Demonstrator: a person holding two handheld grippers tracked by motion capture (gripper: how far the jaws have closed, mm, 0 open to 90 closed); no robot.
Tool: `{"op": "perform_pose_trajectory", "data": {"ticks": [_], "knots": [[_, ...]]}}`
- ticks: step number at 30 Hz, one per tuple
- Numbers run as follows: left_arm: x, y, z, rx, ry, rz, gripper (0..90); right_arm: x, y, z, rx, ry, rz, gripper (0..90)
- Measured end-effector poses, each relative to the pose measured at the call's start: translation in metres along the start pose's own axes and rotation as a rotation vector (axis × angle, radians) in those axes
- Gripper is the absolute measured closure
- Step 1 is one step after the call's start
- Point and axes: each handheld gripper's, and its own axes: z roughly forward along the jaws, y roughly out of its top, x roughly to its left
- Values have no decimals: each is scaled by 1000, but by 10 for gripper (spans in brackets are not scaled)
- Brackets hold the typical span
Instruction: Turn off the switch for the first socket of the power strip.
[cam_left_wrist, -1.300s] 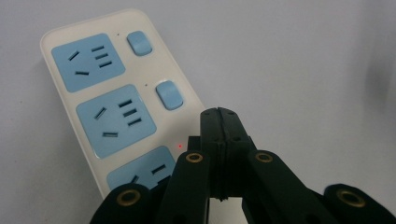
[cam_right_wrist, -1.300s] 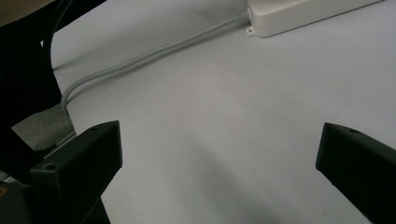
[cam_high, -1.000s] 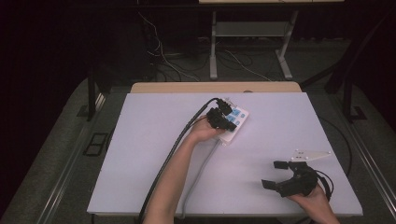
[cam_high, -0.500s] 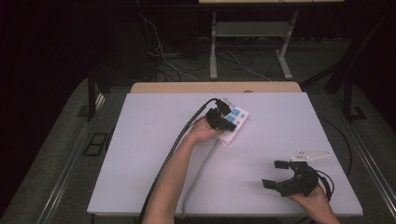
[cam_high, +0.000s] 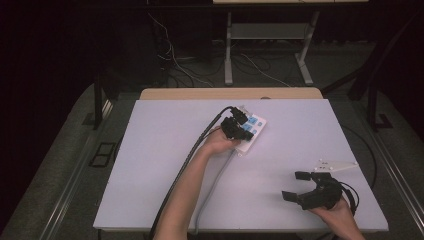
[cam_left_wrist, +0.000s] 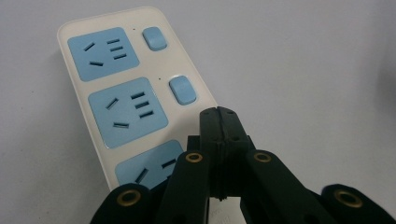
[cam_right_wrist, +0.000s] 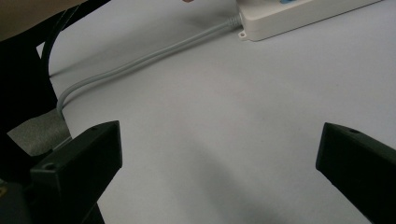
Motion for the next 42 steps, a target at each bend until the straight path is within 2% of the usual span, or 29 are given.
{"op": "perform_pose_trajectory", "data": {"ticks": [11, 12, 14, 16, 20, 31, 42], "knots": [[-4, -1, -1, -8, 17, 4, 895, -1, 0, -1, -3, 0, 2, 3], [-4, -1, -2, -36, 9, -12, 895, -2, 0, -2, -5, -2, 2, 2], [-5, 0, -4, -16, 23, 9, 895, -2, 0, -2, -8, -3, 3, 3], [-7, 0, -6, -30, 14, 4, 895, -2, 0, -2, -8, -3, 6, 3], [-10, 4, -14, -61, 11, 12, 895, -2, 0, -2, -8, -5, 6, 3], [-9, 7, -40, -92, 31, 16, 893, -2, 1, -2, -10, -8, 9, 3], [-10, 5, -67, -99, 44, 24, 889, -2, 1, -2, -10, -6, 8, 2]]}}
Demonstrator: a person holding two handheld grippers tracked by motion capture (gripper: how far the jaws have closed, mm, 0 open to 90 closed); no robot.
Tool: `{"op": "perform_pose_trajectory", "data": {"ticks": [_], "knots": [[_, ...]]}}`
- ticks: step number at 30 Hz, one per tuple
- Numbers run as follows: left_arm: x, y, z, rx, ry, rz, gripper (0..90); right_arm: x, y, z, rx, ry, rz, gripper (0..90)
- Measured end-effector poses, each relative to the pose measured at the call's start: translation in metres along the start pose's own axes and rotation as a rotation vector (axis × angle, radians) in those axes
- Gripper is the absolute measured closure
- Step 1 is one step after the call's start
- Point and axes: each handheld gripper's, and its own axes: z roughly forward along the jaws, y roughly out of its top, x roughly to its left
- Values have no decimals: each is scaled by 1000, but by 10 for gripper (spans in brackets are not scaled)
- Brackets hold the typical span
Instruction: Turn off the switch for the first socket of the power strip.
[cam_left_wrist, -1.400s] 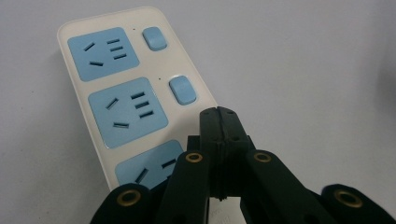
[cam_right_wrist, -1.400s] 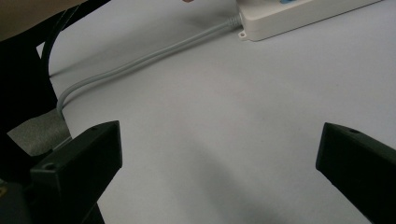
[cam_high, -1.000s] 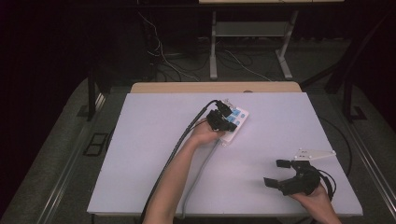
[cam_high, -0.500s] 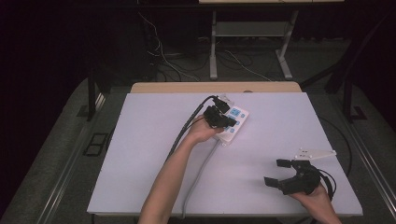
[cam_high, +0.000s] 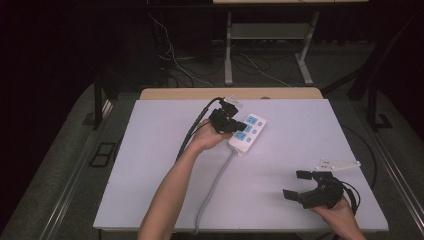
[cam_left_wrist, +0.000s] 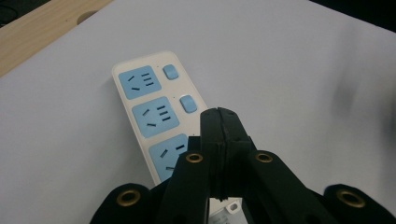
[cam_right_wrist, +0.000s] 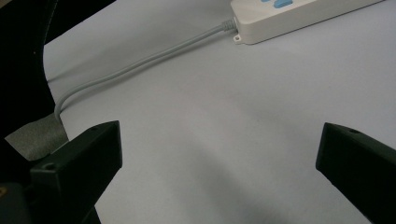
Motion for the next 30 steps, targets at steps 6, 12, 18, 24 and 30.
{"op": "perform_pose_trajectory", "data": {"ticks": [6, 12, 18, 24, 30], "knots": [[3, -2, -17, -16, -15, -37, 788, 0, 0, 0, 0, -1, 0, 3], [5, -6, -35, -37, 2, -67, 520, 0, 0, 1, -1, -2, 1, 2], [6, -15, -53, -76, -11, -87, 301, 0, 0, 1, -2, -4, 2, 2], [7, -25, -71, -96, -8, -124, 154, 0, 0, 1, -4, -6, 5, 3], [9, -38, -85, -103, 2, -153, 46, 0, 1, 1, -5, -8, 7, 3]]}}
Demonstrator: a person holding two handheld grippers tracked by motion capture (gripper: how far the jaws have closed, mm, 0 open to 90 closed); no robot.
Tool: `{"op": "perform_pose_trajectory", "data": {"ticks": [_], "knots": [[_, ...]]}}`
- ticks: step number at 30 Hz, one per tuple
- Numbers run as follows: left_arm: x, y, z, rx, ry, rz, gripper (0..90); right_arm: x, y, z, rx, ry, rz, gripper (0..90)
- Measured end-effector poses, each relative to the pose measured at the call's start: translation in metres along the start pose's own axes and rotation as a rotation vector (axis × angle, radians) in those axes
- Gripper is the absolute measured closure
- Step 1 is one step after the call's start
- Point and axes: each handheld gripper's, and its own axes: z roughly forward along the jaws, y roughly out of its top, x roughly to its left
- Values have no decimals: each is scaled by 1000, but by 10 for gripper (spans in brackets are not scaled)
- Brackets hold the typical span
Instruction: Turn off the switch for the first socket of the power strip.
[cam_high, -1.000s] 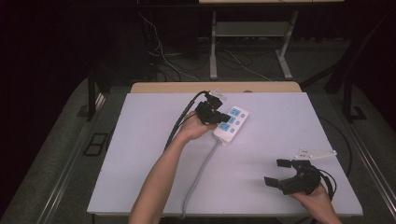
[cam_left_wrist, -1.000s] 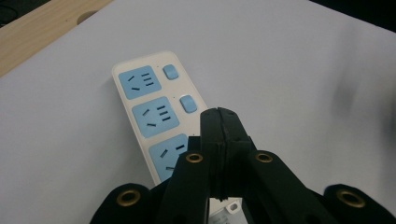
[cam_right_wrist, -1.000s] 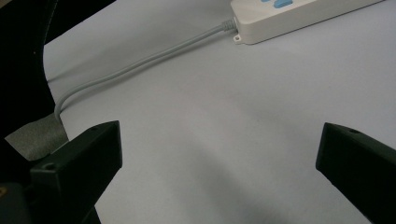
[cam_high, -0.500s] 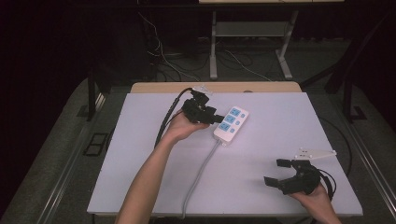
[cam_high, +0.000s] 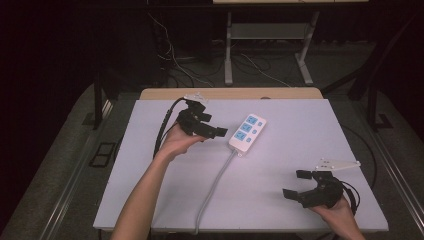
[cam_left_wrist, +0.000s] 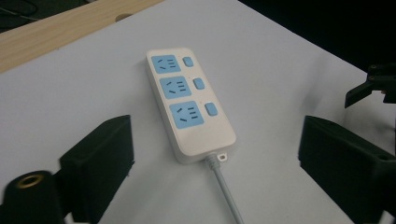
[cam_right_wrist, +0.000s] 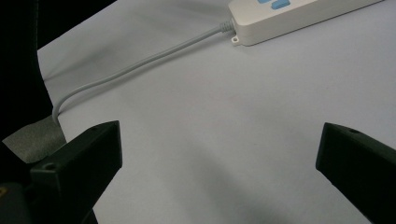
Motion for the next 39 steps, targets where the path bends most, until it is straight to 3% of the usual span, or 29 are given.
{"op": "perform_pose_trajectory", "data": {"ticks": [3, 24, 39], "knots": [[0, -6, -7, 4, 10, -12, 1, 0, 0, 0, 0, 0, 1, 3], [-3, -58, -53, -54, 59, -39, 0, 0, 0, 1, 5, -5, -6, 2], [-17, -98, -66, -78, 89, -54, 0, 0, 0, 2, 7, -9, -4, 3]]}}
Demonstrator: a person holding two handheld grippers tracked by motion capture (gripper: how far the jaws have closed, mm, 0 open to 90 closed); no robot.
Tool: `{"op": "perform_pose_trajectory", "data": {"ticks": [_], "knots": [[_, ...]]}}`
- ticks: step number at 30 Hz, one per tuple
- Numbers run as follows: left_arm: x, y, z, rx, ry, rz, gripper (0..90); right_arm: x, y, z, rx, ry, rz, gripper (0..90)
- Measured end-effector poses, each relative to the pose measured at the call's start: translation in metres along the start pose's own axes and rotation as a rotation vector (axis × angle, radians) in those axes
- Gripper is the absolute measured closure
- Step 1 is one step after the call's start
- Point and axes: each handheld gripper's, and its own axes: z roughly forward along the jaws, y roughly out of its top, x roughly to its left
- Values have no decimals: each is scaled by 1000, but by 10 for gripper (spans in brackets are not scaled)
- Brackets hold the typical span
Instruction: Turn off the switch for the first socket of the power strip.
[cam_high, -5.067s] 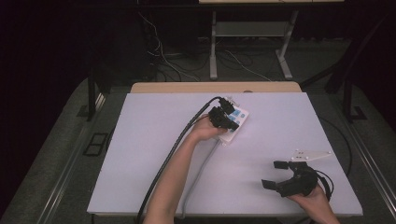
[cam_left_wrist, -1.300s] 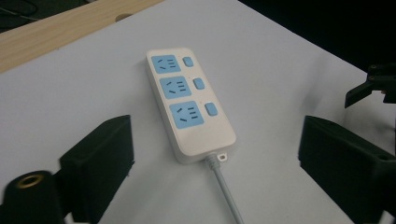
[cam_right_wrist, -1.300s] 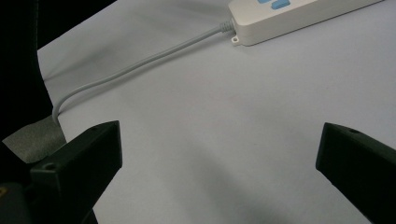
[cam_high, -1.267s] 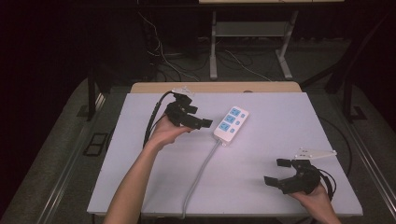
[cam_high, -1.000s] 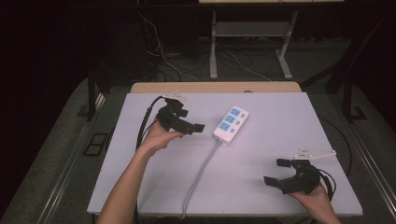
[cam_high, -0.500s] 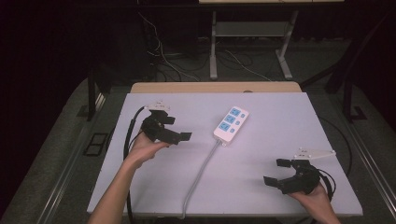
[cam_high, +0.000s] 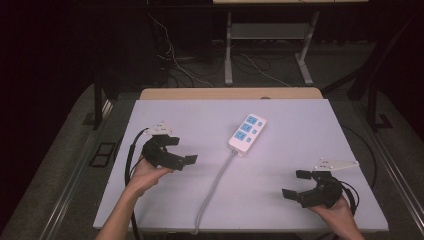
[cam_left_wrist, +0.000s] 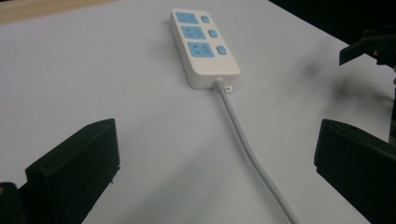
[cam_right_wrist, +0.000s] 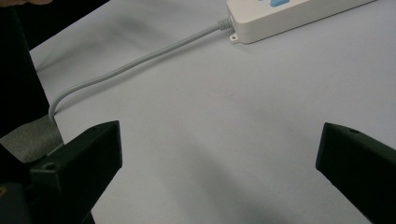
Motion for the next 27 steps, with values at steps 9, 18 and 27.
{"op": "perform_pose_trajectory", "data": {"ticks": [9, 18, 27], "knots": [[-4, -26, -8, -23, 11, -16, 0, 0, 0, 1, 3, -1, 3, 2], [-11, -44, -15, -47, 22, -27, 0, 0, 0, 1, 3, -2, 6, 2], [-19, -60, -18, -59, 40, -27, 0, 1, -1, 2, 8, 1, 7, 2]]}}
